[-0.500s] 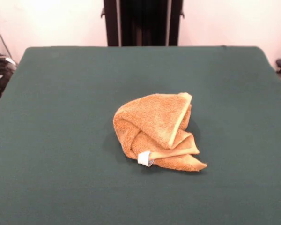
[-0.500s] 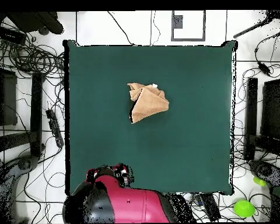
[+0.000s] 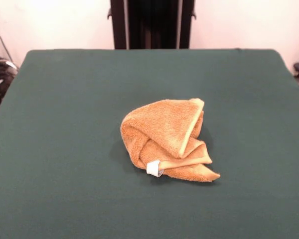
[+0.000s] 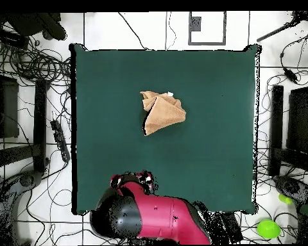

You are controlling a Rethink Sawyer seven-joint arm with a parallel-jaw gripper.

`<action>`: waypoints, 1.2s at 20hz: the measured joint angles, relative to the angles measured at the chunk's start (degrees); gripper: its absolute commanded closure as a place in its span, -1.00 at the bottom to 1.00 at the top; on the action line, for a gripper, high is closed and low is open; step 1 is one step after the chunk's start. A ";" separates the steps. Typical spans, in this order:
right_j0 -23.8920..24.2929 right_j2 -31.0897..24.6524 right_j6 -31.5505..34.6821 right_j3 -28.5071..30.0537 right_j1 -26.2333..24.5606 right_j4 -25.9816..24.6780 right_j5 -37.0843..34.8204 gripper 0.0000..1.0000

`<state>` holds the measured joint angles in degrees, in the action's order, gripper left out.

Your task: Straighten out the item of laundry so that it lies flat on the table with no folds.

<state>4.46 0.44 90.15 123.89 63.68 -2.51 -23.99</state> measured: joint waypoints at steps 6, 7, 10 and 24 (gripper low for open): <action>0.81 0.36 0.00 -2.57 -6.40 -4.30 3.56 -1.00; 0.96 0.39 0.00 -3.02 -7.48 -4.87 3.87 -1.00; 1.72 0.41 0.00 -4.16 -10.70 -5.82 5.14 -1.00; 0.17 4.19 0.00 -10.63 -24.75 -6.79 13.02 -1.00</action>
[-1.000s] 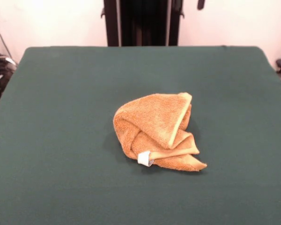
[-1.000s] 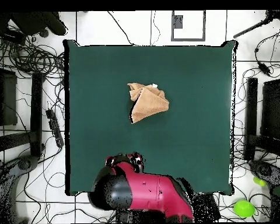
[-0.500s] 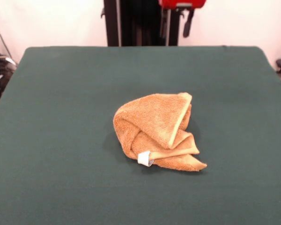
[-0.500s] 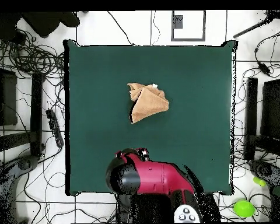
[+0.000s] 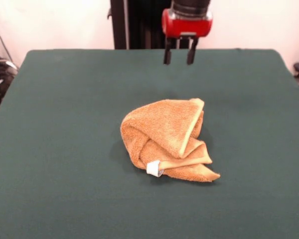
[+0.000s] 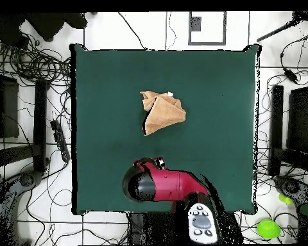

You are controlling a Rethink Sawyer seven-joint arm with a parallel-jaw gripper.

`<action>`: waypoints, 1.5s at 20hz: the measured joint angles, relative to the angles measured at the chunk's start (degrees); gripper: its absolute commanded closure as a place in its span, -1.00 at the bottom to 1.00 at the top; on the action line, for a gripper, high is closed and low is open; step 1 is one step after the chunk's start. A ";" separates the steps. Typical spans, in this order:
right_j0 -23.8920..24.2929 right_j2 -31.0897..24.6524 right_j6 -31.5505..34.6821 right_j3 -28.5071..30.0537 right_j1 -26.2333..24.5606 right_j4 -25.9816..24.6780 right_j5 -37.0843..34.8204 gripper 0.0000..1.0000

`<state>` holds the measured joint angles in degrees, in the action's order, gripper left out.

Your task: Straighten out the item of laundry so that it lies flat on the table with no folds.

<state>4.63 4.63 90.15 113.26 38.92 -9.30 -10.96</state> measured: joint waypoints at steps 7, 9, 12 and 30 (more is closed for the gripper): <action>-3.79 4.20 0.01 -6.31 -5.45 0.19 0.00 -1.00; -4.98 5.50 0.01 -8.14 -6.77 0.63 0.00 -1.00; -6.60 7.33 0.01 -10.87 -8.59 1.38 0.01 -1.00; -17.48 17.65 0.12 -24.26 -14.40 11.65 -5.96 -1.00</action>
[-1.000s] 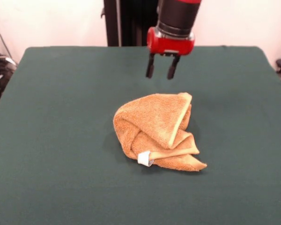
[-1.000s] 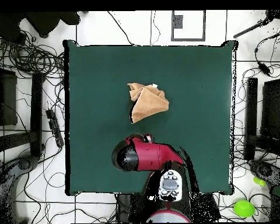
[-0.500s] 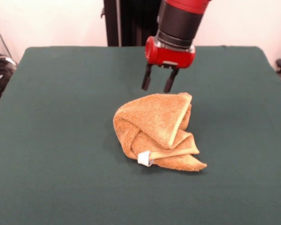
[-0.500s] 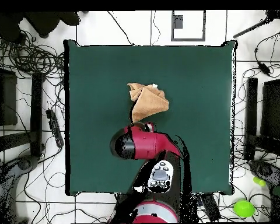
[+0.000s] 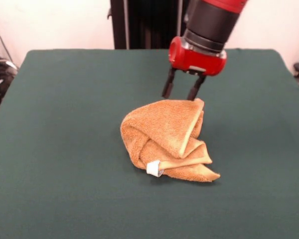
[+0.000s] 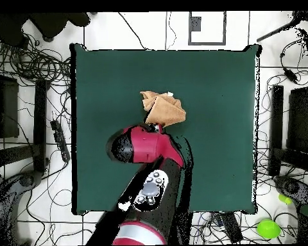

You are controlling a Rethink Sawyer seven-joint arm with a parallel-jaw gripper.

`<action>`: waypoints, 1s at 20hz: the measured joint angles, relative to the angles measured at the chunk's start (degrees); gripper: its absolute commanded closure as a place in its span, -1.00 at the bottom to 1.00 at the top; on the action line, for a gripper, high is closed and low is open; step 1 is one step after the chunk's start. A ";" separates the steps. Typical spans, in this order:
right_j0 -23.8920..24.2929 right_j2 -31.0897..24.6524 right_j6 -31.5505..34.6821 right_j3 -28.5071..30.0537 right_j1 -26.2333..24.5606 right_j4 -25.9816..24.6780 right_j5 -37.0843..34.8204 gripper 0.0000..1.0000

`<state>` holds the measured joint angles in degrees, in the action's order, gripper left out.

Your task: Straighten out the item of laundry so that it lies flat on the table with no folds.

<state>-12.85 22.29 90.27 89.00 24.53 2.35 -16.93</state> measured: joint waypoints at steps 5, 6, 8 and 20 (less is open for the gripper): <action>-3.39 2.70 0.49 -3.74 -2.51 3.75 -2.05 -1.00; -3.82 3.04 0.62 -4.37 -3.04 4.38 -2.21 -1.00; -4.50 3.71 1.07 -5.55 -4.07 5.50 -2.24 -1.00; -5.85 6.39 4.48 -9.70 -10.21 9.28 -2.25 -1.00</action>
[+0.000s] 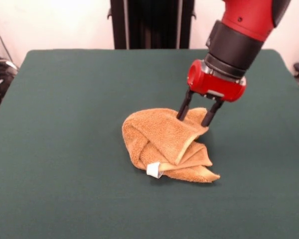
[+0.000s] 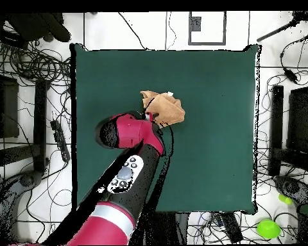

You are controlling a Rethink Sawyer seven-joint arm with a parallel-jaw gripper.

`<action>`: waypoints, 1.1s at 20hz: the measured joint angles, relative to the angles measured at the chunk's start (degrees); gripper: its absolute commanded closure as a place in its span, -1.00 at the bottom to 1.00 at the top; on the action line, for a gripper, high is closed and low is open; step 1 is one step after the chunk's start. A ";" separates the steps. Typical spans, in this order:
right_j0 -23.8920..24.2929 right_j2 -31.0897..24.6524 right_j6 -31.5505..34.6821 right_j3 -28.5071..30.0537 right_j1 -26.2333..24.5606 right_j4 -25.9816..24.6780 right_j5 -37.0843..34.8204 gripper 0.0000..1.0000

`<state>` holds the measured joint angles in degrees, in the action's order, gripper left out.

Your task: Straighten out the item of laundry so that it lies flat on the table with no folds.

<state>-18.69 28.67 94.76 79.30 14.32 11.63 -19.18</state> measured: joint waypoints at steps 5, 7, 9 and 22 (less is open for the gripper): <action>-0.37 0.48 0.05 -0.94 -1.70 0.73 0.00 -1.00; -0.55 0.91 0.05 -1.19 -2.05 1.12 -0.01 -1.00; -0.84 1.48 0.06 -1.52 -2.44 1.68 -0.21 -1.00; -4.70 4.11 0.11 -2.97 0.27 5.16 -13.15 -1.00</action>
<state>-23.39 32.78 94.86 76.33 14.58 16.79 -32.33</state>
